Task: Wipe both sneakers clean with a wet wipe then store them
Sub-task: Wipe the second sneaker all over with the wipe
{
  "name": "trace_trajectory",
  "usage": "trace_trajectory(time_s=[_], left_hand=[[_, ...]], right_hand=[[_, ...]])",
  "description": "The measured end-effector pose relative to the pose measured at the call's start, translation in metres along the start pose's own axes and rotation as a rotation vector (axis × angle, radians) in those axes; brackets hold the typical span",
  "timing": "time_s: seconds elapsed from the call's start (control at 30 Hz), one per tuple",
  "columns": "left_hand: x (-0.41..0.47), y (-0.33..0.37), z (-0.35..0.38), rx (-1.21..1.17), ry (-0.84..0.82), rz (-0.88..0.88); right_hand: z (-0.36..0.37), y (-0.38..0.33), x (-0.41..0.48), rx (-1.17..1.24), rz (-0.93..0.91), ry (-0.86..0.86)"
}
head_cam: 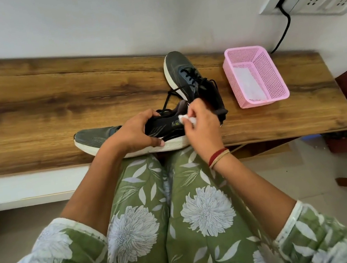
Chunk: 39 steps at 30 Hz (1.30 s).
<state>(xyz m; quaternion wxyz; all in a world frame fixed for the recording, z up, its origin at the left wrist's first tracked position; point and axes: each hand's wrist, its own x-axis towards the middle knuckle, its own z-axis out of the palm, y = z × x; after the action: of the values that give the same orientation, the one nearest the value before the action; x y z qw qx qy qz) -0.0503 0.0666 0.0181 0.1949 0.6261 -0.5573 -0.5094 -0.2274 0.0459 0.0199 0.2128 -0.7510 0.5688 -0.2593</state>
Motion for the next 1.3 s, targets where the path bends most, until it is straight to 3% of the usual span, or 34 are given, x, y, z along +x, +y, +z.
trace_trajectory(time_s=[0.1, 0.27, 0.4, 0.47, 0.63, 0.77, 0.9, 1.03, 1.17, 1.3], left_hand=[[0.0, 0.003, -0.001, -0.031, -0.009, -0.006], [0.0, 0.002, -0.004, -0.098, -0.064, -0.03], [0.005, -0.002, -0.006, -0.152, -0.053, -0.025], [0.008, -0.004, -0.005, -0.149, -0.057, -0.024], [0.012, -0.005, -0.003, -0.132, -0.043, -0.014], [0.013, -0.006, -0.004, -0.131, -0.063, -0.021], [0.015, -0.005, -0.003, -0.142, -0.079, -0.027], [0.016, -0.007, -0.005, -0.125, -0.092, -0.045], [0.016, -0.005, -0.004, -0.143, -0.086, -0.044], [0.017, -0.005, -0.004, -0.146, -0.09, -0.052]], right_hand=[[0.007, -0.007, -0.018, 0.031, -0.118, -0.084], [-0.003, 0.024, -0.002, 0.226, 0.259, 0.095], [0.0, 0.028, -0.007, 0.367, 0.305, 0.134], [0.003, 0.023, -0.008, 0.323, 0.263, 0.101], [0.01, 0.01, -0.018, 0.022, -0.116, -0.044], [0.001, 0.03, -0.009, 0.017, -0.065, -0.015], [-0.003, 0.025, -0.014, -0.13, -0.343, -0.107], [-0.01, 0.035, -0.007, -0.151, -0.289, -0.086], [-0.009, 0.03, -0.011, -0.157, -0.389, -0.176], [-0.012, 0.04, -0.007, -0.132, -0.238, -0.089]])
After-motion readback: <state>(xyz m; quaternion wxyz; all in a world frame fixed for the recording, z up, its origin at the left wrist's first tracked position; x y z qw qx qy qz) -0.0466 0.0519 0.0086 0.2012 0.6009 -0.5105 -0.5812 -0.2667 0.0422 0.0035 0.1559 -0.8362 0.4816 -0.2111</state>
